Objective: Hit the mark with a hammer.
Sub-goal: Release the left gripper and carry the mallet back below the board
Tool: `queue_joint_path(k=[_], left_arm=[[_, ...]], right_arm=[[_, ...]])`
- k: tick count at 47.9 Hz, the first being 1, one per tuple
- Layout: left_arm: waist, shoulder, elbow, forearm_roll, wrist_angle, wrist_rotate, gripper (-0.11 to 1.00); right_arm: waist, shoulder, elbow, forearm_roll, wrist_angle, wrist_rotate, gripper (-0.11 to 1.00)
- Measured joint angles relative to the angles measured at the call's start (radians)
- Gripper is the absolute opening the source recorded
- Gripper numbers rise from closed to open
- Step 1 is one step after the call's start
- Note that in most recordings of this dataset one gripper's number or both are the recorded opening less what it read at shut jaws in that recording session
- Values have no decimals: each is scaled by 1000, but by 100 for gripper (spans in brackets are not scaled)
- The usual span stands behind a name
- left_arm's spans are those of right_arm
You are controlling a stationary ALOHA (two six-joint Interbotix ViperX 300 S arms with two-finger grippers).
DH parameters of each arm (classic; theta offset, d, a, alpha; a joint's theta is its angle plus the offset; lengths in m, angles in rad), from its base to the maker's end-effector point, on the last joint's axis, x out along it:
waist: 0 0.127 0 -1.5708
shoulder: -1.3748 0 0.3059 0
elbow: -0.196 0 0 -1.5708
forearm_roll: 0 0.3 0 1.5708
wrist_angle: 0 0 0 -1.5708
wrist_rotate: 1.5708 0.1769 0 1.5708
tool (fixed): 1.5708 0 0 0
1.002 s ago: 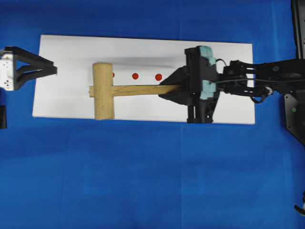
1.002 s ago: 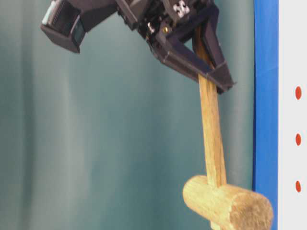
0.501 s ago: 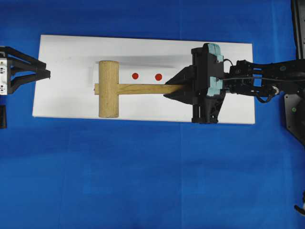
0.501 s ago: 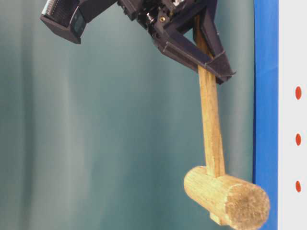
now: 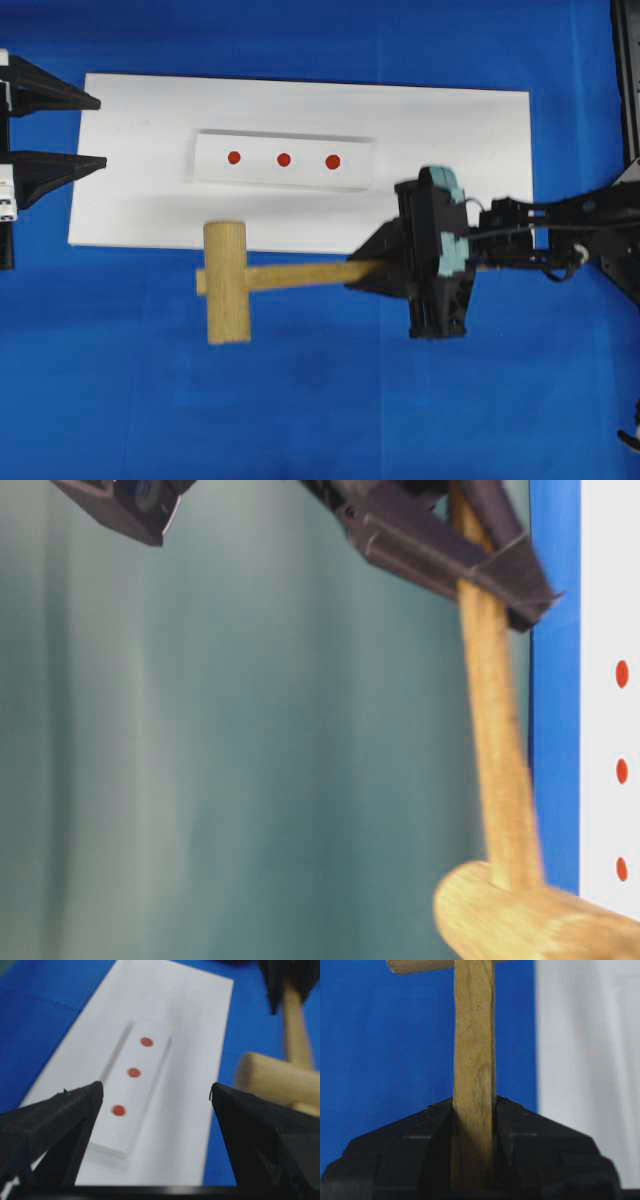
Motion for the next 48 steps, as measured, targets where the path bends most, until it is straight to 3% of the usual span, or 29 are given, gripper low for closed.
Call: queue_joint_path(k=[4,10,21,33,48], left_arm=[[0,0,-2,2,-8,46,84],[0,2,0,2,-20,61,84],[0,0,2,-2,-23,60,83],[0,0,12,-6,-23,57,83],[0,2,21,-6,-29,57,82]], right_arm=[[37,17,0,38,-28,0,7],[71,46,0,66,-60,0,7],[87,109,-17,83,-94,2,7],[138,267,-80,91,-130,0,7],[140,383,-114,130,-195,3,7]])
